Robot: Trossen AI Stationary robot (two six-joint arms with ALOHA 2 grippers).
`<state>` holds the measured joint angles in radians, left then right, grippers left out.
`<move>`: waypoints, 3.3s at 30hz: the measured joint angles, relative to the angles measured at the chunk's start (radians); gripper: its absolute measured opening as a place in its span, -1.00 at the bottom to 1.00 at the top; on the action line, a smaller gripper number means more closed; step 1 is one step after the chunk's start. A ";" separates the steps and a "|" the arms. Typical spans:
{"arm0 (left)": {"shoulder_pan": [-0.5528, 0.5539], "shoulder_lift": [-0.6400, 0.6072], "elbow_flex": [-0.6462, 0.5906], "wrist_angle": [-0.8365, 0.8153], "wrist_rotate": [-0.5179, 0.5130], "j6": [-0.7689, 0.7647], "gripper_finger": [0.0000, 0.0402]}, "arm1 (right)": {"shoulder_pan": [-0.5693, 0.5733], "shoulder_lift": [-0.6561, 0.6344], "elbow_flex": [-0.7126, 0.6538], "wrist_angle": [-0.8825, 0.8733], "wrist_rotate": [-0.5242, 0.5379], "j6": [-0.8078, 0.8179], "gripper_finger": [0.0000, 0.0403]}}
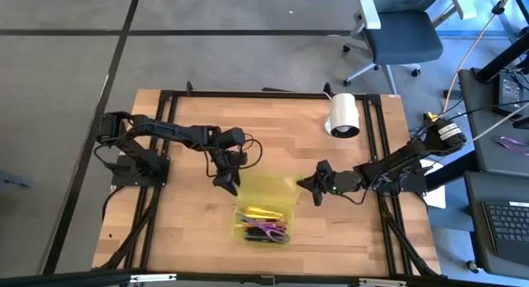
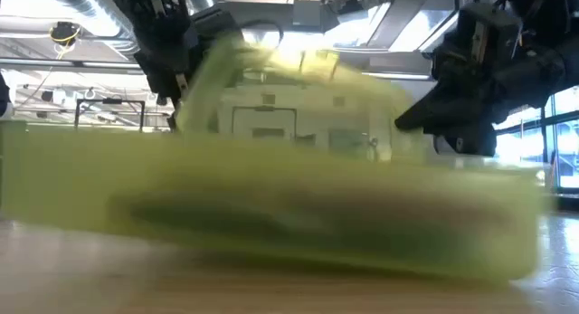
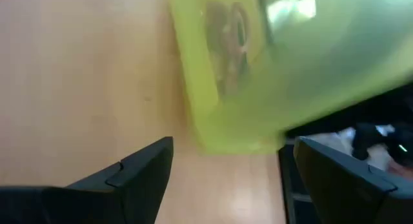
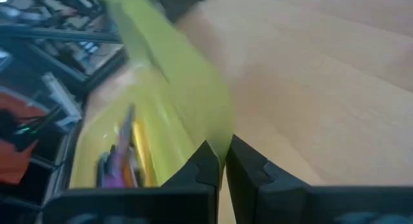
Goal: Pick & place school supplies into a supply box
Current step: Close the yellow supply box
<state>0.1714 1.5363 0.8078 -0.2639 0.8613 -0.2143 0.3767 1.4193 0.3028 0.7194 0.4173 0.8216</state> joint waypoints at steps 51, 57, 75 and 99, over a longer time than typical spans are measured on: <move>-0.065 -0.126 0.003 0.280 -0.599 -0.086 0.55 | -0.001 -0.105 0.261 -0.430 0.243 -0.777 -0.89; -0.139 -0.061 0.004 0.388 -0.599 -0.149 0.55 | -0.001 -0.105 0.261 -0.429 0.239 -0.775 -0.89; -0.219 -0.028 0.005 0.483 -0.610 -0.229 0.55 | -0.001 -0.104 0.261 -0.429 0.110 -0.777 -0.71; -0.260 -0.007 0.005 0.516 -0.661 -0.258 0.55 | 0.000 -0.108 0.261 -0.648 -0.338 -0.536 -0.16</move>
<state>-0.0887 1.5289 0.8124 0.2517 0.2002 -0.4723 0.3763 1.3109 0.5640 0.0719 0.0797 0.2852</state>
